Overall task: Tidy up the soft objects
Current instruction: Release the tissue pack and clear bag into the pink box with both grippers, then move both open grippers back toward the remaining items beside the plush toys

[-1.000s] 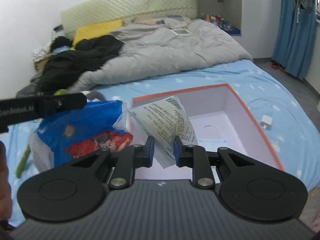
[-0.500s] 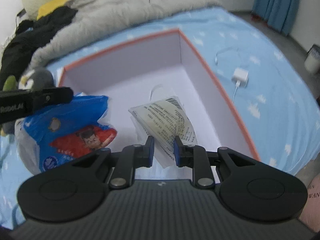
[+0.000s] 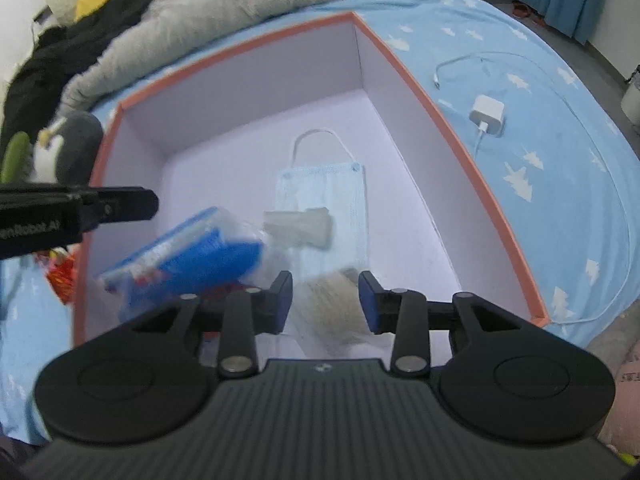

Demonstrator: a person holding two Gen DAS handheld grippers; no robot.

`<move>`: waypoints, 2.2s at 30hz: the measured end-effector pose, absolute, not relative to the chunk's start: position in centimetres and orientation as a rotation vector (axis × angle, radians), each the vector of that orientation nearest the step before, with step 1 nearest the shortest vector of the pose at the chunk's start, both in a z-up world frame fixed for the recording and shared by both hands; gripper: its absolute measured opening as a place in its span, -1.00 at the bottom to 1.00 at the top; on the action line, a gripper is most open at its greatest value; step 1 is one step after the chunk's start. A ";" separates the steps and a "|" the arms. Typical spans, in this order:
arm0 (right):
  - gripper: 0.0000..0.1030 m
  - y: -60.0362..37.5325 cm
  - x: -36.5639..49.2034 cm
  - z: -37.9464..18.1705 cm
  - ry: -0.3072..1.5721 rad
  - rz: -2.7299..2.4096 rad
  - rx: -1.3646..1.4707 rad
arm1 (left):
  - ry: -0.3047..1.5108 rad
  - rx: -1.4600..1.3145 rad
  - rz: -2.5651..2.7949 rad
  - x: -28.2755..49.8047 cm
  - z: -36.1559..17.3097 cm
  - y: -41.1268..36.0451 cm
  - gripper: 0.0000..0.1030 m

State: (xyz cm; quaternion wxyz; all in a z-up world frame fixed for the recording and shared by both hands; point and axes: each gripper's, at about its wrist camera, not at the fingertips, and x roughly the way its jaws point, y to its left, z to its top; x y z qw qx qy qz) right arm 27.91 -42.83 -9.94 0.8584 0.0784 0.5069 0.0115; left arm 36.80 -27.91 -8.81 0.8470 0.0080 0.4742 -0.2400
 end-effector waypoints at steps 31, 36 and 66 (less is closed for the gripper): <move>-0.23 -29.9 13.4 -0.1 0.651 0.250 0.136 | 0.592 -0.114 -0.373 16.9 0.6 -9.0 -0.92; -0.23 -27.5 10.7 -0.1 0.618 0.261 0.131 | 0.585 -0.150 -0.313 13.7 0.2 -5.7 -0.92; -0.23 -17.7 7.7 -8.8 0.797 0.349 0.038 | 0.743 -0.222 -0.144 9.3 -10.1 3.0 -0.92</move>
